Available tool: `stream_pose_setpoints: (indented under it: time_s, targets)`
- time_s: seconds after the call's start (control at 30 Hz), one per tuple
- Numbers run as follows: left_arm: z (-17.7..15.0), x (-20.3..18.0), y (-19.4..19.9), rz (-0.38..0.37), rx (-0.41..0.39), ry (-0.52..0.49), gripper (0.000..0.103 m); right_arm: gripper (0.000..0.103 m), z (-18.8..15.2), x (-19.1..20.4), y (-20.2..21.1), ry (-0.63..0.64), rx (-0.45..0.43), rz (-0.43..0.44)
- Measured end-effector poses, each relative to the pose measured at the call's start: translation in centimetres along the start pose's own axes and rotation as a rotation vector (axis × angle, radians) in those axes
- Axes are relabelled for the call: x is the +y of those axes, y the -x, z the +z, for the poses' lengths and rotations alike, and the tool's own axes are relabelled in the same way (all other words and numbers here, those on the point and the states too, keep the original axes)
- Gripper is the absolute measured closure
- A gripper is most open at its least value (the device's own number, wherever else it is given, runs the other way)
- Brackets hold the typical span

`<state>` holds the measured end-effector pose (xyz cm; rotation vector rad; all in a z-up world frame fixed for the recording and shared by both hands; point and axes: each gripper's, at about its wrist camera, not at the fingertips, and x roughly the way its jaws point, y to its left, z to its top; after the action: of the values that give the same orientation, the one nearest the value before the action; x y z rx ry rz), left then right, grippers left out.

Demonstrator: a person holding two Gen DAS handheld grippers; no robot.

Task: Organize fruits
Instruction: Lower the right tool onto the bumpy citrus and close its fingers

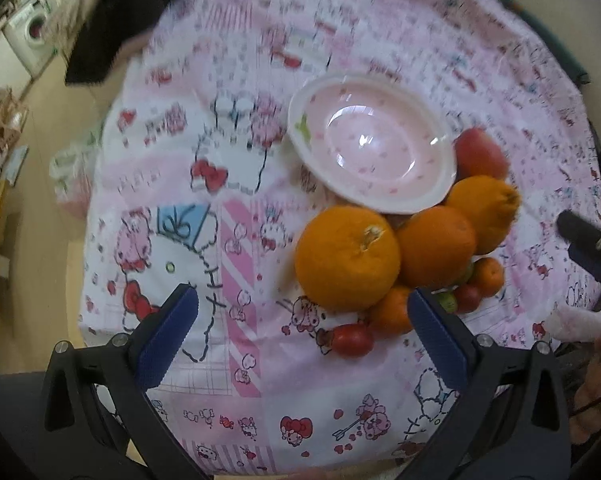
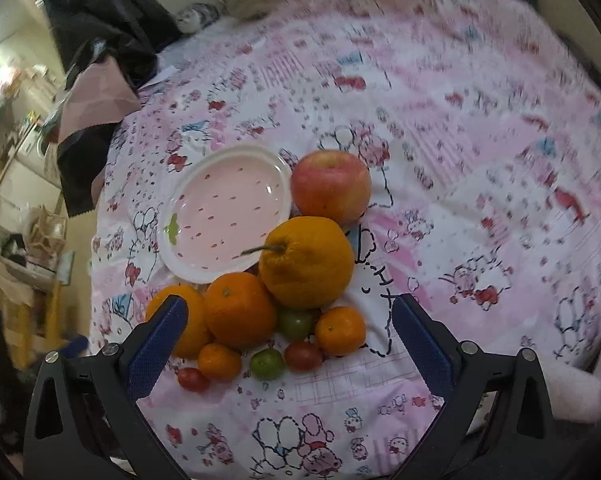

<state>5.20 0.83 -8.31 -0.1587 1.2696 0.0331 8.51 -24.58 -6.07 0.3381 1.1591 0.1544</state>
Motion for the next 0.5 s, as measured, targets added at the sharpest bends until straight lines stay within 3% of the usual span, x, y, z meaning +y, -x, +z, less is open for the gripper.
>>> stream_pose_setpoints:
  time_s: [0.1,0.17,0.33,0.5]
  targets:
    - [0.1,0.2,-2.8,-0.049,0.119,0.032,0.006,0.0,1.4,-1.6,-2.1,-0.087,0.083,0.025]
    - [0.2,-0.2,-3.6,-0.054,0.147,0.024,0.006,0.0,1.9,-2.6,-3.7,-0.149,0.153,0.046]
    - [1.1,-1.4,-4.7,-0.043,0.15,-0.008,0.006,0.0,2.4,-3.0,-6.0,-0.205,0.23,0.083]
    - [2.2,-1.7,-6.1,-0.052,0.174,-0.023,0.005,0.0,3.0,-1.9,-7.5,-0.143,0.24,0.052]
